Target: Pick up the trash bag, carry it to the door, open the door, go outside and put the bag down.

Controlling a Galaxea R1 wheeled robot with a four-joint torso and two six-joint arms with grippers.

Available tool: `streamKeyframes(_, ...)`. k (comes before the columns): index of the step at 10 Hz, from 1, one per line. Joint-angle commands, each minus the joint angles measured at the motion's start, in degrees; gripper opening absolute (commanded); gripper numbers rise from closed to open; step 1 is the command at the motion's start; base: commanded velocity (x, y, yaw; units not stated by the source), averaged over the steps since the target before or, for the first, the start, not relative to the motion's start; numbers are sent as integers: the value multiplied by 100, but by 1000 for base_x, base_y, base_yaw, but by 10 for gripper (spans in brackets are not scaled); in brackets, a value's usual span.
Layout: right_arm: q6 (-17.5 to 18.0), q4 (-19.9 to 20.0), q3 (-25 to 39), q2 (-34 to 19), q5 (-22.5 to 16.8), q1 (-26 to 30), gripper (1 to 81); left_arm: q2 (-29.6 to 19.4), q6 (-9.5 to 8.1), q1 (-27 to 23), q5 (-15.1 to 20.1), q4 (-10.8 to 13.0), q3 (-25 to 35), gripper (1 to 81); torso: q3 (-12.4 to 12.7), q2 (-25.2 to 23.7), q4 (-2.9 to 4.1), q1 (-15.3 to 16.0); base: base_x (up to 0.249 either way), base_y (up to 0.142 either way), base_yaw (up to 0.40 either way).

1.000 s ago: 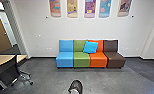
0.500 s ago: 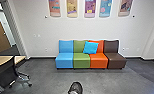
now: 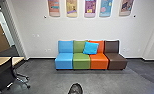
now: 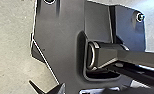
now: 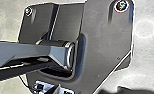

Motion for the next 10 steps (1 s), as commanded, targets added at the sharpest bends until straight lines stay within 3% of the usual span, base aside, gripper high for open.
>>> streamKeyframes(1, -13, 12, 7, -32, -315, 177, 811, -22, 15, -191, 352, -10, -9, 811, 0, 0, 0, 1, 97, 0, 0)
streamKeyframes(10, -22, 3, -2, -24, -315, 168, 811, -4, 15, -156, 325, 16, -9, 811, 0, 0, 0, 1, 95, 0, 0)
